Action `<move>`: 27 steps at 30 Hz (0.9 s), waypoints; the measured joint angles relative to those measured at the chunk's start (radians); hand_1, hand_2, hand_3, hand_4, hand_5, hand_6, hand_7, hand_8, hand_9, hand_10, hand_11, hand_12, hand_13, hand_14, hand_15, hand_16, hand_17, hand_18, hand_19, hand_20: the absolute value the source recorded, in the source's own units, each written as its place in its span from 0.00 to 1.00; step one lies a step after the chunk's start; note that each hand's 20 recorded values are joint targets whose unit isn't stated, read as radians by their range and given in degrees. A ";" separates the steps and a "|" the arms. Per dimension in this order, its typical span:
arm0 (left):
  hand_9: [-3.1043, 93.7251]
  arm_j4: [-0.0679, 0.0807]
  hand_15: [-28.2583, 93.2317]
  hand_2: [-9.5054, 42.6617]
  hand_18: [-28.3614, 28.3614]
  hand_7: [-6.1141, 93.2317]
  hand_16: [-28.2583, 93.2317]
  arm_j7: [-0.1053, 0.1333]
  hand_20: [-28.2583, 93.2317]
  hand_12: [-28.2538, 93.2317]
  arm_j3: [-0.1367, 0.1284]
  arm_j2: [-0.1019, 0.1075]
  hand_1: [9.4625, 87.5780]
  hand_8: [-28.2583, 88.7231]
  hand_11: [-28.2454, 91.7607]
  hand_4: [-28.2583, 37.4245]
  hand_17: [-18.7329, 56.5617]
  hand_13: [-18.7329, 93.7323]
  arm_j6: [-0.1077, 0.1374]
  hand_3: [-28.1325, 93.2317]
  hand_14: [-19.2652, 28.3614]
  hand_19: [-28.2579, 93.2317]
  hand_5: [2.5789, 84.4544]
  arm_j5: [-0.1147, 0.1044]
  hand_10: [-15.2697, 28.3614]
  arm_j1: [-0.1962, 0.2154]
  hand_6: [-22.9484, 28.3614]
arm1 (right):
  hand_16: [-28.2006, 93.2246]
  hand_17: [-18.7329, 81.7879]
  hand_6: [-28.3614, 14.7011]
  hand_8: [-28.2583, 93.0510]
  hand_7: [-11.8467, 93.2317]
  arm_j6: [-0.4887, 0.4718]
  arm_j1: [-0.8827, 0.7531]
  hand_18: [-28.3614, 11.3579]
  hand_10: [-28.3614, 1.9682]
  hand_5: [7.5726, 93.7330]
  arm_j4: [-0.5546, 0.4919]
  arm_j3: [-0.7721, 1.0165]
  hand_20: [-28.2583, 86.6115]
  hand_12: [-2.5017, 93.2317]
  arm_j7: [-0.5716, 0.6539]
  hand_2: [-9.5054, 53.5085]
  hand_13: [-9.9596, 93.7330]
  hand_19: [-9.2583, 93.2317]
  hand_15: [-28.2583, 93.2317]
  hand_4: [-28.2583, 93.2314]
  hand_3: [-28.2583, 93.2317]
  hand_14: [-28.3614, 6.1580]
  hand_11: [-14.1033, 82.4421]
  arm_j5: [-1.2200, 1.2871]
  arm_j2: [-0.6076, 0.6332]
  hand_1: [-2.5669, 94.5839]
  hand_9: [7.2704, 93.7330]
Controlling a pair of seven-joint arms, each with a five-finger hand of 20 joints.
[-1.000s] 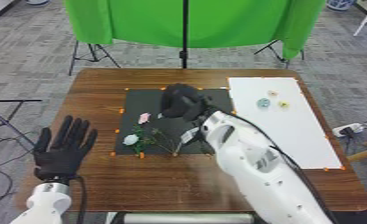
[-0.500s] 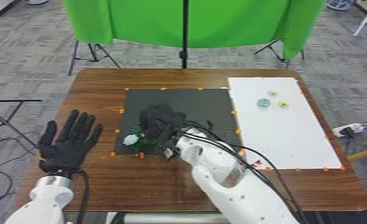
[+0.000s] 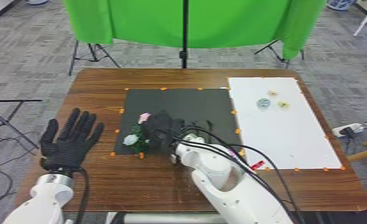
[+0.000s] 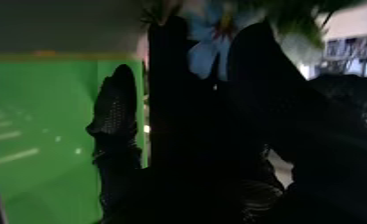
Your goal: Arrange flowers
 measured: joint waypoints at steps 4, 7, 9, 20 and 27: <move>0.46 0.000 0.53 0.42 0.74 0.18 0.17 0.002 0.34 0.32 0.000 0.000 0.24 0.16 0.39 0.00 0.16 0.43 0.001 0.85 0.75 0.53 0.55 -0.002 0.73 0.000 0.64 | 0.39 0.46 0.73 0.11 0.29 -0.002 -0.009 0.21 0.64 0.70 -0.008 0.006 0.59 0.13 0.017 0.00 0.63 0.89 0.57 0.00 0.93 0.57 0.23 0.007 0.003 0.51 0.56; 0.46 -0.001 0.53 0.42 0.74 0.18 0.17 0.003 0.34 0.32 -0.001 0.000 0.25 0.16 0.39 0.00 0.16 0.43 0.001 0.85 0.75 0.53 0.55 -0.004 0.73 0.000 0.64 | 0.39 0.45 0.71 0.11 0.29 0.000 -0.016 0.20 0.60 0.66 -0.029 0.007 0.59 0.13 0.057 0.00 0.62 0.90 0.58 0.00 0.94 0.56 0.23 0.039 0.012 0.50 0.53; 0.46 -0.001 0.53 0.42 0.74 0.18 0.17 0.004 0.34 0.32 -0.002 -0.001 0.25 0.16 0.39 0.00 0.16 0.43 0.001 0.86 0.75 0.53 0.55 -0.005 0.73 0.000 0.64 | 0.38 0.45 0.70 0.11 0.28 -0.001 -0.021 0.19 0.58 0.64 -0.050 0.009 0.59 0.13 0.086 0.00 0.61 0.90 0.58 0.00 0.94 0.55 0.23 0.081 0.021 0.50 0.52; 0.46 -0.017 0.53 0.41 0.74 0.18 0.17 0.030 0.34 0.32 -0.012 -0.017 0.25 0.17 0.39 0.00 0.16 0.43 -0.003 0.85 0.75 0.53 0.55 -0.009 0.74 0.027 0.64 | 0.35 0.37 0.63 0.11 0.28 -0.066 -0.054 0.22 0.53 0.50 -0.184 0.107 0.51 0.14 0.156 0.00 0.42 0.72 0.41 0.00 0.94 0.39 0.22 0.234 0.059 0.43 0.41; 0.46 -0.026 0.53 0.41 0.74 0.18 0.17 0.057 0.34 0.32 -0.013 -0.024 0.25 0.17 0.39 0.00 0.15 0.43 -0.007 0.85 0.75 0.53 0.55 -0.008 0.74 0.052 0.64 | 0.35 0.34 0.61 0.12 0.27 -0.021 -0.042 0.25 0.52 0.46 -0.156 0.270 0.46 0.13 0.289 0.00 0.39 0.66 0.36 0.00 0.93 0.38 0.23 0.255 0.156 0.43 0.38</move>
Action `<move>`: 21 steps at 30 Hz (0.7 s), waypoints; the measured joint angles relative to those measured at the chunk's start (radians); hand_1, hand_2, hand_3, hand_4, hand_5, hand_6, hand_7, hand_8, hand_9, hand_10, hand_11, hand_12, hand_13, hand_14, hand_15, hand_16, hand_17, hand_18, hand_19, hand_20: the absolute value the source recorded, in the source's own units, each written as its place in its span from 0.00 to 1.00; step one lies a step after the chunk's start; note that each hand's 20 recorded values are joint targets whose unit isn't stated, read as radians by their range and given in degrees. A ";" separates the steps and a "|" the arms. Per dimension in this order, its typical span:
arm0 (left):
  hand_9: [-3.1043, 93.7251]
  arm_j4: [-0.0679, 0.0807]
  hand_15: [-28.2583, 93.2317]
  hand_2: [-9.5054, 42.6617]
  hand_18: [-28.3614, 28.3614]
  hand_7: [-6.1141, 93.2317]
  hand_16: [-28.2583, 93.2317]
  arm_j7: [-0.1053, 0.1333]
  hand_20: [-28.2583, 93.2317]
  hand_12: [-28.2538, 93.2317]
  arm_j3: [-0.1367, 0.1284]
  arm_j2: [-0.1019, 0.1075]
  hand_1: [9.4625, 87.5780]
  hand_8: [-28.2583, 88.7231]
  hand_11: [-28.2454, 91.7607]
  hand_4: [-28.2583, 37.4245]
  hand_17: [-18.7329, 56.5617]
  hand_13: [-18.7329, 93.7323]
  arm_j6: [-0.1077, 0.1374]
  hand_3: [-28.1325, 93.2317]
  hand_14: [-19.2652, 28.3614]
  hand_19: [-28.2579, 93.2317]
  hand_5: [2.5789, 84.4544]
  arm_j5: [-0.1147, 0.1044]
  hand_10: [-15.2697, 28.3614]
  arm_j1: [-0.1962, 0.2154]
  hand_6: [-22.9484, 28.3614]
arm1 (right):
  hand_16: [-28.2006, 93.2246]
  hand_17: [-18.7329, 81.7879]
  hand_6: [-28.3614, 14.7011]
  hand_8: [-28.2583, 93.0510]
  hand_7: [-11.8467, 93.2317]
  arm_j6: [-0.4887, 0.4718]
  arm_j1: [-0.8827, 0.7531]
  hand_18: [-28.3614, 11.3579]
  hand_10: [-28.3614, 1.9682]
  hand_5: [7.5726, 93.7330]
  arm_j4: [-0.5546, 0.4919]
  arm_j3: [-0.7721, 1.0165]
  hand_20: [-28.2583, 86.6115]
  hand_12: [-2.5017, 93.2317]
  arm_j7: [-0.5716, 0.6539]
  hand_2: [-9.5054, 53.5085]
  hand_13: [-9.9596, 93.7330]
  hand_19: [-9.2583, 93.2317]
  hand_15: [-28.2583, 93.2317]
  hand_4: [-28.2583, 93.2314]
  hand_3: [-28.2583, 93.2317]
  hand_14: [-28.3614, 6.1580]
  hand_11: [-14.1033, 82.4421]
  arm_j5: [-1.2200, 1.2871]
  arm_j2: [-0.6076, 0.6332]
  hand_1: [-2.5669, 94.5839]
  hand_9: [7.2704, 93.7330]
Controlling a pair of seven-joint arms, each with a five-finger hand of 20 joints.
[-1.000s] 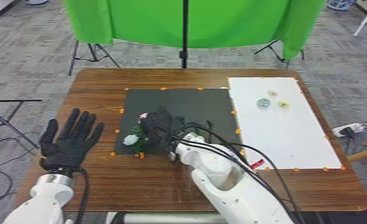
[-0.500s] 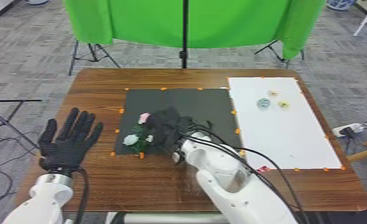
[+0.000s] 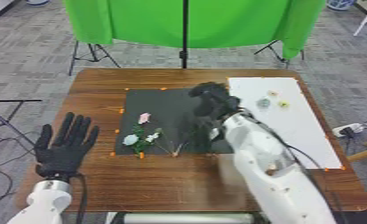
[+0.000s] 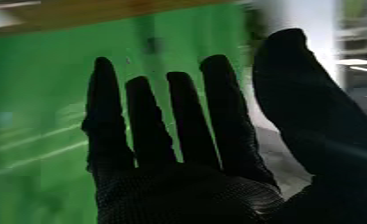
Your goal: Arrange flowers
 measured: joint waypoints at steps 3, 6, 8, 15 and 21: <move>0.46 0.000 0.53 0.41 0.74 0.18 0.17 0.008 0.34 0.32 -0.002 -0.001 0.25 0.17 0.39 0.00 0.15 0.43 0.000 0.85 0.75 0.53 0.55 0.001 0.74 0.003 0.64 | 0.35 0.35 0.62 0.11 0.28 0.015 0.042 0.25 0.52 0.48 0.097 0.047 0.45 0.13 0.052 0.00 0.40 0.66 0.36 0.00 0.94 0.37 0.24 0.031 0.065 0.44 0.39; 0.46 0.000 0.53 0.41 0.74 0.18 0.17 0.009 0.34 0.32 -0.004 -0.002 0.25 0.17 0.39 0.00 0.15 0.43 0.000 0.85 0.75 0.53 0.55 0.008 0.74 0.004 0.65 | 0.35 0.36 0.63 0.11 0.29 0.018 0.068 0.25 0.52 0.47 0.176 0.091 0.45 0.12 0.107 0.00 0.42 0.67 0.36 0.00 0.94 0.39 0.24 0.076 0.121 0.45 0.40; 0.46 0.000 0.53 0.41 0.74 0.18 0.17 0.009 0.34 0.32 -0.004 -0.004 0.25 0.17 0.39 0.00 0.15 0.43 0.002 0.85 0.75 0.53 0.55 0.019 0.74 0.005 0.65 | 0.36 0.37 0.63 0.11 0.29 0.014 0.069 0.24 0.53 0.47 0.202 0.119 0.46 0.12 0.112 0.00 0.43 0.70 0.37 0.00 0.92 0.42 0.24 0.071 0.151 0.46 0.40; 0.46 0.001 0.53 0.41 0.74 0.18 0.17 0.008 0.34 0.32 -0.004 -0.011 0.25 0.17 0.39 0.00 0.15 0.43 0.001 0.85 0.75 0.53 0.54 0.031 0.74 0.009 0.64 | 0.37 0.44 0.69 0.10 0.29 -0.011 0.072 0.19 0.59 0.50 0.238 0.116 0.54 0.14 0.104 0.00 0.59 0.89 0.49 0.00 0.78 0.52 0.26 -0.020 0.197 0.61 0.51; 0.46 0.001 0.53 0.41 0.74 0.18 0.17 0.008 0.34 0.32 -0.003 -0.011 0.25 0.17 0.39 0.00 0.15 0.43 0.002 0.85 0.75 0.53 0.54 0.029 0.74 0.009 0.65 | 0.50 0.48 0.73 0.13 0.29 -0.041 0.076 0.21 0.62 0.68 0.259 0.101 0.59 0.19 0.105 0.00 0.73 0.91 0.51 0.00 0.62 0.64 0.29 -0.012 0.181 0.73 0.73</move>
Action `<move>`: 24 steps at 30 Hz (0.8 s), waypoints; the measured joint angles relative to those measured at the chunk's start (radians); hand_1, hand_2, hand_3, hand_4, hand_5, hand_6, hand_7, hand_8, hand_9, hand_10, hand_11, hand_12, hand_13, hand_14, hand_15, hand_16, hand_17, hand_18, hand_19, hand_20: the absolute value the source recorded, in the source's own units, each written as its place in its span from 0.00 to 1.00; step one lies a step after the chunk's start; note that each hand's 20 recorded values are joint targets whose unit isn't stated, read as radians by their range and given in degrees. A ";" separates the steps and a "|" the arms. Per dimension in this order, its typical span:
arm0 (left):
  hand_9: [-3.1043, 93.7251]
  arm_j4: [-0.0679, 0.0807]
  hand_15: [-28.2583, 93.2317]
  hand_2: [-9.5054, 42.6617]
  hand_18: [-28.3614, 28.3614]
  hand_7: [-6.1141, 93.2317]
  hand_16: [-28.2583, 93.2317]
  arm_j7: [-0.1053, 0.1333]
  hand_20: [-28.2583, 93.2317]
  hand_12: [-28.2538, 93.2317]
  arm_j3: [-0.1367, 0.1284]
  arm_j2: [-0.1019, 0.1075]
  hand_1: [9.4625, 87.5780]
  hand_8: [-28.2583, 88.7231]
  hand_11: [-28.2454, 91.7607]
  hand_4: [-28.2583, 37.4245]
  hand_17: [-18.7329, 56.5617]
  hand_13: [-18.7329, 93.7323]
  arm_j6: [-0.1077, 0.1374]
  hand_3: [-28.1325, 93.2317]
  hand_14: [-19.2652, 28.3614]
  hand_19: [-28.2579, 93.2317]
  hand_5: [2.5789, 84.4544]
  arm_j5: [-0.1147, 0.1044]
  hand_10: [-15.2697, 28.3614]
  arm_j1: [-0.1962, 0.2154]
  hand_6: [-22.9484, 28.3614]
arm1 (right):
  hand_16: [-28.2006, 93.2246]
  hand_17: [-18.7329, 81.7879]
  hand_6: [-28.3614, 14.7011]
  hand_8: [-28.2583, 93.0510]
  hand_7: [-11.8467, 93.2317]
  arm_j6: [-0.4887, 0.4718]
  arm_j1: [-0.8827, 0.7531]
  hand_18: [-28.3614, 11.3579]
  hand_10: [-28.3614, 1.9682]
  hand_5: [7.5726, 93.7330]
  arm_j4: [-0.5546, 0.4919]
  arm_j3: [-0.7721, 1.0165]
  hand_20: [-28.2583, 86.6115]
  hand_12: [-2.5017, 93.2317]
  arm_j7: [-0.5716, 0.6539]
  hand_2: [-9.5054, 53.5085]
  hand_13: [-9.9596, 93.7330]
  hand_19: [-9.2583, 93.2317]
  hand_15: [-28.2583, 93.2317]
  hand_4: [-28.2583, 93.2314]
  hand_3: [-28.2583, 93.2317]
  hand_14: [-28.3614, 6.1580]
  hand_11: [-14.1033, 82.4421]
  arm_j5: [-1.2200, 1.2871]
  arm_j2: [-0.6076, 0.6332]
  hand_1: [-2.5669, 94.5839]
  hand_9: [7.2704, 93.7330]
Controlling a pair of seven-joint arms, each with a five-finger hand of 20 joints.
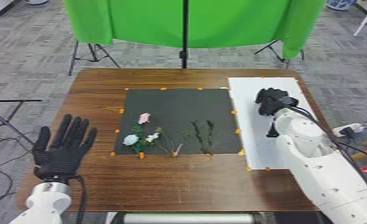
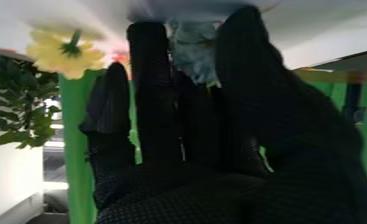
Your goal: Arrange flowers
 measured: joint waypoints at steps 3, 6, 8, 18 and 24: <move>0.46 0.000 0.53 0.41 0.74 0.18 0.17 0.000 0.34 0.32 0.000 -0.001 0.25 0.17 0.39 0.00 0.15 0.43 0.000 0.85 0.75 0.53 0.54 0.000 0.74 0.000 0.64 | 0.55 0.49 0.72 0.19 0.31 0.032 0.005 0.21 0.64 0.75 0.005 -0.002 0.60 0.30 -0.003 0.00 0.77 0.91 0.51 0.00 0.70 0.67 0.22 -0.001 -0.005 0.71 0.83; 0.46 0.000 0.53 0.41 0.74 0.18 0.17 0.000 0.34 0.32 0.000 -0.001 0.25 0.17 0.39 0.00 0.15 0.43 0.000 0.85 0.75 0.53 0.54 -0.001 0.74 0.000 0.64 | 0.55 0.50 0.72 0.20 0.31 0.096 0.002 0.21 0.66 0.76 0.016 -0.013 0.60 0.33 -0.009 0.00 0.78 0.92 0.52 0.00 0.75 0.67 0.20 -0.001 -0.005 0.69 0.86; 0.46 0.000 0.53 0.41 0.74 0.18 0.17 0.000 0.34 0.32 0.000 -0.001 0.25 0.17 0.39 0.00 0.15 0.43 0.000 0.85 0.75 0.53 0.54 -0.003 0.74 0.000 0.65 | 0.55 0.50 0.72 0.20 0.31 0.147 -0.006 0.21 0.65 0.76 0.016 -0.018 0.60 0.33 -0.010 0.00 0.78 0.92 0.52 0.00 0.75 0.67 0.19 0.001 -0.005 0.69 0.86; 0.46 -0.004 0.53 0.42 0.74 0.18 0.17 0.001 0.34 0.32 -0.003 -0.001 0.25 0.17 0.39 0.00 0.15 0.43 -0.001 0.85 0.75 0.53 0.54 -0.006 0.74 0.013 0.65 | 0.54 0.49 0.71 0.18 0.30 0.162 -0.048 0.20 0.62 0.73 -0.214 -0.091 0.60 0.29 -0.042 0.00 0.76 0.92 0.53 0.00 0.77 0.66 0.24 0.074 0.032 0.66 0.81; 0.46 -0.004 0.53 0.42 0.74 0.18 0.17 -0.002 0.34 0.32 -0.003 -0.001 0.25 0.17 0.39 0.00 0.15 0.43 -0.001 0.85 0.75 0.53 0.54 -0.008 0.74 0.013 0.65 | 0.54 0.48 0.72 0.16 0.29 0.063 -0.013 0.20 0.60 0.72 -0.275 -0.176 0.60 0.26 -0.145 0.00 0.75 0.91 0.53 0.00 0.77 0.66 0.27 0.099 -0.028 0.65 0.78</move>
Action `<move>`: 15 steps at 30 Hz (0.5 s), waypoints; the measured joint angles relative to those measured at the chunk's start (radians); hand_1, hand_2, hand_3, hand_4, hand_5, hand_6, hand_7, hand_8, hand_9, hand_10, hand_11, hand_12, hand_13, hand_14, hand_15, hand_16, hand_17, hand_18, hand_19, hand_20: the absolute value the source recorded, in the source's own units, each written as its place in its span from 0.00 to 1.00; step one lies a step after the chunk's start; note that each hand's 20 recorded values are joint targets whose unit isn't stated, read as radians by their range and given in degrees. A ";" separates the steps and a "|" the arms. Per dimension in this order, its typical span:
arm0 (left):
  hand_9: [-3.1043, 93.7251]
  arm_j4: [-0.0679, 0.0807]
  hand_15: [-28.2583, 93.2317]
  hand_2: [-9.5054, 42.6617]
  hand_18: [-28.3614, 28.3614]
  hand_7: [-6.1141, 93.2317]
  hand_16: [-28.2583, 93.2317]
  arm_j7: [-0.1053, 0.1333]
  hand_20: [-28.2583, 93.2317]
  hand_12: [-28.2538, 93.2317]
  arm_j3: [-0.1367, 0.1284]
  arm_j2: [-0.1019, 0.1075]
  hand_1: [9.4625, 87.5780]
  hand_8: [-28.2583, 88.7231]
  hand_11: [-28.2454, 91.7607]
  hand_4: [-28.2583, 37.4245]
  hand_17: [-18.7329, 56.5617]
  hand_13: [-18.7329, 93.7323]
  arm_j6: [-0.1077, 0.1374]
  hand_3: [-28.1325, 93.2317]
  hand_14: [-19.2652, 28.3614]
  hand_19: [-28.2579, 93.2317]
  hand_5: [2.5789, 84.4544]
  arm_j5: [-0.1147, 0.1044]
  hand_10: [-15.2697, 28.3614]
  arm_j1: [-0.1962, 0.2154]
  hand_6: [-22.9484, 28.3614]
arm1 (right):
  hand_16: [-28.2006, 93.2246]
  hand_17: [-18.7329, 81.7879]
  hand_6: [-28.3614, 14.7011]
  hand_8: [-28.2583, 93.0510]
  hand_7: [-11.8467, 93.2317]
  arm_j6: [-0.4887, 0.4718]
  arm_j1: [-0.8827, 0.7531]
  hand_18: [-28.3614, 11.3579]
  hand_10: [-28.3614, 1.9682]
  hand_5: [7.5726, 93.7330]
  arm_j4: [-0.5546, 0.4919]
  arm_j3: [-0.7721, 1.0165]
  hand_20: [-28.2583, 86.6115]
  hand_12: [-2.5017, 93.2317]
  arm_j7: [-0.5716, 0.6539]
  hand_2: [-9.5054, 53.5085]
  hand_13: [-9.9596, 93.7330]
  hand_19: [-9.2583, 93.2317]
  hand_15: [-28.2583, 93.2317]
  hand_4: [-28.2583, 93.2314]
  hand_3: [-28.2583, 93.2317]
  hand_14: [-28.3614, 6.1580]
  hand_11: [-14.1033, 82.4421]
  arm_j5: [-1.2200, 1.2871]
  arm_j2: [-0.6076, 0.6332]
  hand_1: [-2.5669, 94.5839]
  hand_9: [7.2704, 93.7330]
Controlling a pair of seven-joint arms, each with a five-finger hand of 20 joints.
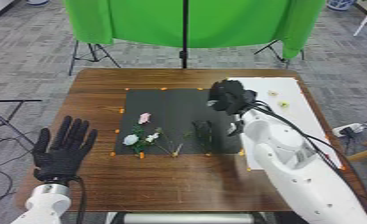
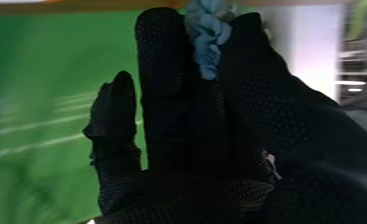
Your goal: Arrange flowers
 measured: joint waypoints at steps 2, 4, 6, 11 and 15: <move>0.46 0.001 0.53 0.42 0.74 0.18 0.17 -0.003 0.34 0.32 0.001 0.000 0.25 0.17 0.39 0.00 0.15 0.43 0.000 0.85 0.75 0.53 0.54 0.000 0.74 -0.002 0.65 | 0.54 0.48 0.72 0.15 0.29 -0.019 0.002 0.19 0.60 0.72 -0.005 -0.025 0.60 0.25 -0.018 0.00 0.75 0.91 0.53 0.00 0.78 0.65 0.28 -0.006 -0.031 0.65 0.78; 0.46 0.002 0.53 0.42 0.74 0.18 0.17 -0.005 0.34 0.32 0.004 0.001 0.25 0.17 0.39 0.00 0.15 0.43 0.001 0.85 0.75 0.53 0.54 0.000 0.74 -0.008 0.65 | 0.54 0.48 0.72 0.14 0.29 -0.028 0.000 0.19 0.59 0.71 -0.014 -0.053 0.60 0.24 -0.020 0.00 0.75 0.92 0.54 0.00 0.79 0.65 0.28 -0.007 -0.052 0.64 0.77; 0.46 0.005 0.53 0.42 0.74 0.18 0.17 -0.010 0.34 0.32 0.009 0.001 0.25 0.17 0.39 0.00 0.15 0.43 0.003 0.85 0.75 0.53 0.54 -0.001 0.74 -0.017 0.65 | 0.53 0.48 0.71 0.13 0.29 -0.031 -0.004 0.19 0.59 0.71 -0.027 -0.086 0.60 0.23 -0.018 0.00 0.75 0.91 0.53 0.00 0.79 0.65 0.29 -0.007 -0.057 0.64 0.77; 0.46 0.015 0.53 0.42 0.74 0.18 0.17 -0.025 0.34 0.32 0.022 0.002 0.25 0.17 0.39 0.00 0.15 0.43 0.003 0.85 0.75 0.53 0.54 -0.002 0.73 -0.048 0.65 | 0.53 0.48 0.70 0.11 0.29 -0.058 -0.023 0.19 0.57 0.69 -0.050 -0.143 0.59 0.20 -0.019 0.00 0.74 0.91 0.53 0.00 0.79 0.64 0.31 -0.013 -0.057 0.64 0.75; 0.46 0.019 0.53 0.42 0.74 0.18 0.17 -0.038 0.34 0.32 0.025 0.003 0.25 0.17 0.39 0.00 0.15 0.43 0.008 0.85 0.75 0.53 0.55 -0.002 0.73 -0.065 0.65 | 0.53 0.48 0.69 0.11 0.29 -0.071 -0.038 0.19 0.56 0.68 -0.048 -0.149 0.59 0.19 -0.018 0.00 0.74 0.92 0.54 0.00 0.79 0.64 0.31 -0.016 -0.067 0.63 0.73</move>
